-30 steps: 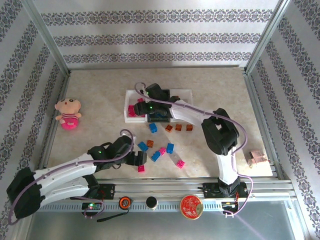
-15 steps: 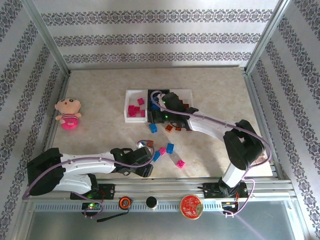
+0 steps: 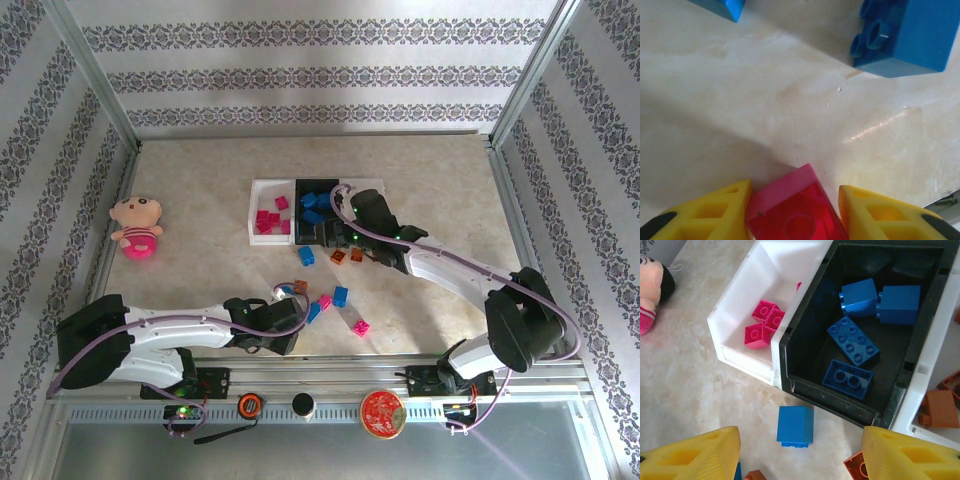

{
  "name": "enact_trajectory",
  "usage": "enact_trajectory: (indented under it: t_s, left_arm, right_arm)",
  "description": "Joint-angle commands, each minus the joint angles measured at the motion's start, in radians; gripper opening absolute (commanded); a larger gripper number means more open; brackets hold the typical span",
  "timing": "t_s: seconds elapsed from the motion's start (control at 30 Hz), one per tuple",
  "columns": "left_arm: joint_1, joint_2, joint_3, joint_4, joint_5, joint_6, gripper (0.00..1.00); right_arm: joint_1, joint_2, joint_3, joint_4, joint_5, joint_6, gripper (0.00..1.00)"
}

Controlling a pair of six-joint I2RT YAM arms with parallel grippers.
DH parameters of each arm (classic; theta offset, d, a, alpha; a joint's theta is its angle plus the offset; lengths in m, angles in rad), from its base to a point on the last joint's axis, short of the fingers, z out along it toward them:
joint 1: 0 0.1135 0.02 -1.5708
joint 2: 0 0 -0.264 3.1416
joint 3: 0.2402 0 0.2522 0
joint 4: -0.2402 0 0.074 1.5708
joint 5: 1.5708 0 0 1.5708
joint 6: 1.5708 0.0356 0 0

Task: Sort the legos into containers by color
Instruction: Pick up the lego from the middle-left of the table, then place the lego in the container.

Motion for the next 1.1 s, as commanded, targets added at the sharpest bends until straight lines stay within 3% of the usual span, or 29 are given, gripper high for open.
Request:
enact_trajectory:
  t_s: [0.0, 0.2, 0.43, 0.53, 0.63, 0.93, 1.07]
  left_arm:
    - [-0.010, -0.040, -0.017, -0.035, -0.036, -0.015, 0.40]
    - [0.114, -0.163, 0.007, -0.073, -0.065, 0.058, 0.35]
    - [0.447, -0.224, 0.131, 0.011, -0.013, 0.236, 0.36]
    - [0.571, -0.123, 0.220, 0.107, 0.034, 0.266, 0.36]
    - [0.638, 0.022, 0.336, 0.167, 0.065, 0.279, 0.36]
    - [0.755, 0.392, 0.650, 0.174, 0.077, 0.295, 0.35]
    - [0.781, 0.497, 0.751, 0.134, 0.081, 0.302, 0.41]
  right_arm:
    - [-0.016, -0.045, -0.036, 0.014, 0.028, 0.026, 0.66]
    - [-0.029, -0.108, -0.091, 0.012, 0.035, 0.037, 0.66]
    - [-0.031, -0.201, -0.166, 0.002, 0.049, 0.050, 0.66]
    - [-0.032, -0.232, -0.199, 0.000, 0.049, 0.060, 0.66]
    - [-0.031, -0.261, -0.234, -0.003, 0.055, 0.063, 0.66]
    - [-0.021, -0.365, -0.327, -0.044, 0.017, 0.060, 0.66]
    - [0.014, -0.403, -0.370, -0.082, 0.006, 0.066, 0.66]
